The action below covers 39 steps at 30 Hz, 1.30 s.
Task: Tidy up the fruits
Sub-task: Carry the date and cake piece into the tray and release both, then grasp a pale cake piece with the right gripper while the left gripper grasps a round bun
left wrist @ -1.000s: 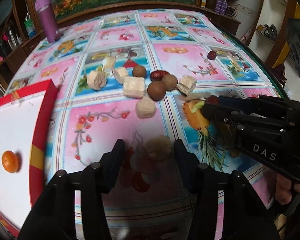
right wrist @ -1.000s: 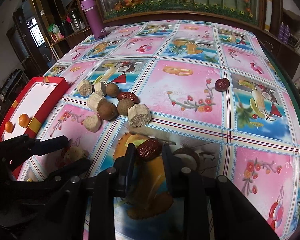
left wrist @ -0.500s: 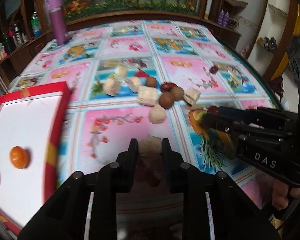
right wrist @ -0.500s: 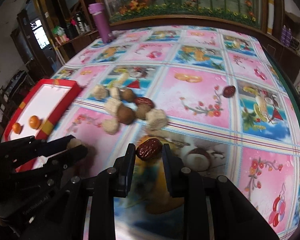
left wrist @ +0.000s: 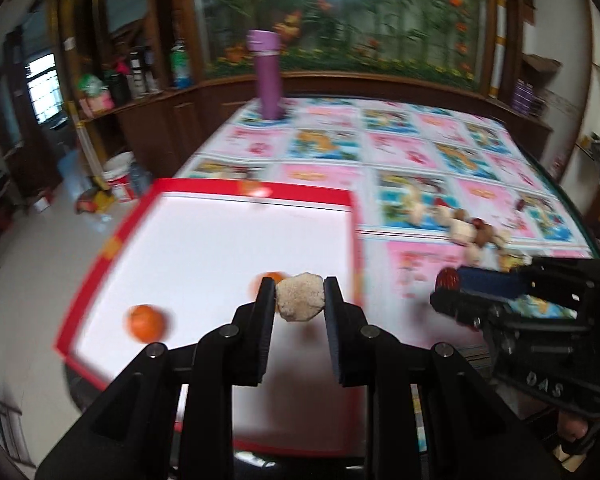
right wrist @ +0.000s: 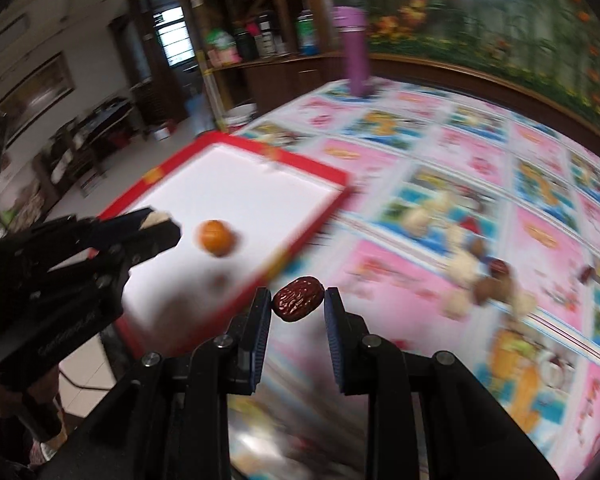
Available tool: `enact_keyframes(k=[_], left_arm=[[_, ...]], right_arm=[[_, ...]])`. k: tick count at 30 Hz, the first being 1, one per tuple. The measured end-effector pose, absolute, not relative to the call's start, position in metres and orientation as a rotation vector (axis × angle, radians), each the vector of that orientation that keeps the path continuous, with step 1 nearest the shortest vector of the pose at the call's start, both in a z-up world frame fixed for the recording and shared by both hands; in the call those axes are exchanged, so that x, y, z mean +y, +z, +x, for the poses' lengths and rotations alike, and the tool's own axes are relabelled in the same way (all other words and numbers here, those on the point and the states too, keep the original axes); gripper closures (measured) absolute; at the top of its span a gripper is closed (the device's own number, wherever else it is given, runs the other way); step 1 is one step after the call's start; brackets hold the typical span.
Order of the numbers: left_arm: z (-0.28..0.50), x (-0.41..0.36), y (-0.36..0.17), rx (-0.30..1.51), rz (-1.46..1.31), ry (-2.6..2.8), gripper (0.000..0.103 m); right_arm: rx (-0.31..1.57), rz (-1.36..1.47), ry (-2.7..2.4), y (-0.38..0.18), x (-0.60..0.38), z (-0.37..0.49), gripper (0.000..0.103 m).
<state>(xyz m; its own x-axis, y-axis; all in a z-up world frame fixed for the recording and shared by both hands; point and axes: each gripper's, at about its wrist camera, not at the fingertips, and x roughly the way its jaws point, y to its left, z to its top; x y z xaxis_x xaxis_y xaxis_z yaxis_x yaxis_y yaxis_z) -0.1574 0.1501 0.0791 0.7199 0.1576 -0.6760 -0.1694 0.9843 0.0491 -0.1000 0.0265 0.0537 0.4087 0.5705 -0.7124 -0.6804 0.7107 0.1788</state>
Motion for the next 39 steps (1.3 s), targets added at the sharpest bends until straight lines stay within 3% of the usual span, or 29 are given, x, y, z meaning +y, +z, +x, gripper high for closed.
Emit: enact_keyframes(k=[9, 32, 33, 35, 37, 39], left_arm=[[-0.165, 0.211, 0.051, 0.823, -0.075, 0.273, 0.077], [-0.161, 0.229, 0.023, 0.941, -0.077, 0.279, 0.076], [-0.161, 0.229, 0.023, 0.944, -0.075, 0.281, 0.074], [-0.161, 0.231, 0.024, 0.948, -0.094, 0.281, 0.059], [-0.164, 0.232, 0.027, 0.934, -0.095, 0.305, 0.046], [-0.166, 0.232, 0.031, 0.918, -0.084, 0.330, 0.044]], right_arm=[[0.897, -0.208, 0.875, 0.039, 0.096, -0.108, 0.077], [1.001, -0.257, 0.877, 0.016, 0.121, -0.107, 0.073], [1.001, -0.256, 0.877, 0.017, 0.120, -0.107, 0.071], [0.985, -0.249, 0.873, 0.020, 0.115, -0.107, 0.063], [0.965, -0.238, 0.881, 0.024, 0.111, -0.107, 0.062], [0.936, -0.218, 0.883, 0.030, 0.103, -0.107, 0.062]])
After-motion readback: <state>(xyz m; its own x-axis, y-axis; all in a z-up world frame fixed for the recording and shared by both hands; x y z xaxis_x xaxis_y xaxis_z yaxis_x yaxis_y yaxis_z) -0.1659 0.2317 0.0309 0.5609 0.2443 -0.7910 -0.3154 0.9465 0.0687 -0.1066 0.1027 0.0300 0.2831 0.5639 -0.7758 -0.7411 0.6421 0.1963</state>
